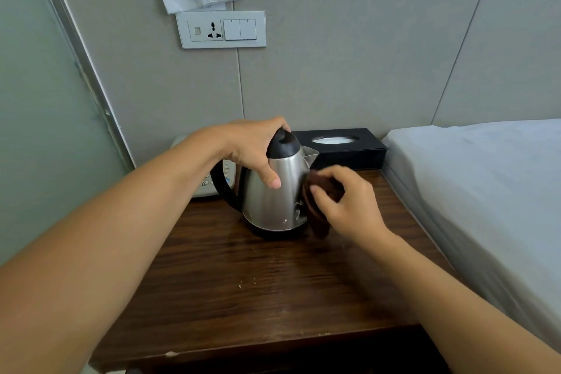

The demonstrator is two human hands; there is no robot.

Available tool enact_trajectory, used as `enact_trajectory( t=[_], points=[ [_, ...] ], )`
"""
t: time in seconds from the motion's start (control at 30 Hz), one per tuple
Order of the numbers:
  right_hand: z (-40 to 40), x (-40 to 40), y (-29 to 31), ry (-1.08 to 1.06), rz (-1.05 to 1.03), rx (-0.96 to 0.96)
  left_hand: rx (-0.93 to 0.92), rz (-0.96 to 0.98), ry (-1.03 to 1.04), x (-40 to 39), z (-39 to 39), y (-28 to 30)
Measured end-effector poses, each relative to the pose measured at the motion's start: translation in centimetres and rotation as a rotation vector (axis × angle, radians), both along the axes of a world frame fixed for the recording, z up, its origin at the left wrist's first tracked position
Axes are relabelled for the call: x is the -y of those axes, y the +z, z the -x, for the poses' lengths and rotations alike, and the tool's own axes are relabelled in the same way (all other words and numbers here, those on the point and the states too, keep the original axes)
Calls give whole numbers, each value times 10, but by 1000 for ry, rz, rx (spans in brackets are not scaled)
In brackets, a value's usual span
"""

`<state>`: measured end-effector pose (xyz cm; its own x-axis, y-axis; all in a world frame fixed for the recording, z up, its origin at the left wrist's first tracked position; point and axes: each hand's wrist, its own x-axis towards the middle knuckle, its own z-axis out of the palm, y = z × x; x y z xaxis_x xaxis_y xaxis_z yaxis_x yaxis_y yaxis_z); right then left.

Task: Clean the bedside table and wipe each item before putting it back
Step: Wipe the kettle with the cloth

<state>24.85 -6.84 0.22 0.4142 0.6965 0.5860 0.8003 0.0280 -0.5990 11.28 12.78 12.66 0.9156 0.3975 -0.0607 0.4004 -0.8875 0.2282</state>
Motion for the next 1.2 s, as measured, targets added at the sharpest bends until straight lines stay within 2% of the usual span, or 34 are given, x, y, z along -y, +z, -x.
enact_trajectory(
  t=[0.13, 0.2, 0.27, 0.33, 0.47, 0.53, 0.6, 0.7, 0.77, 0.9, 0.97, 1.03, 1.13, 1.2],
  points=[
    [16, -12, 8, 4, -87, -8, 2, 4, 20, 1, 1, 0],
    [22, -2, -17, 15, -25, 20, 4, -12, 32, 1, 0, -1],
    [27, 10, -40, 10, 125, 94, 0, -24, 41, 1, 0, -2],
    [26, 12, -42, -5, 188, 115, -1, -31, 47, 0, 0, -3],
    [30, -2, -11, -64, -2, 17, -1, -31, 53, 0, 1, -2],
    [32, -7, -9, -86, -25, -21, -1, -27, 59, 0, 1, -1],
    [34, -5, -21, -92, 42, -37, 0, -26, 60, 0, 1, -2],
    [30, 5, -30, -124, 316, 29, 18, -14, 48, 2, 1, -3],
    [25, 6, -23, -149, 373, 58, 21, -2, 40, 3, 1, -2],
    [29, -6, 7, -152, 124, -1, 25, -8, 47, -1, 1, -2],
    [35, -8, 7, -155, 75, -30, 24, -2, 50, -3, 0, -2],
    [40, -5, -7, -155, 147, -27, 18, -7, 46, -3, 0, -3],
    [44, 2, -24, -142, 404, 57, 17, -3, 49, -3, 0, -4],
    [41, 2, -21, -134, 389, 63, 14, -1, 54, -3, 0, -4]
  ],
)
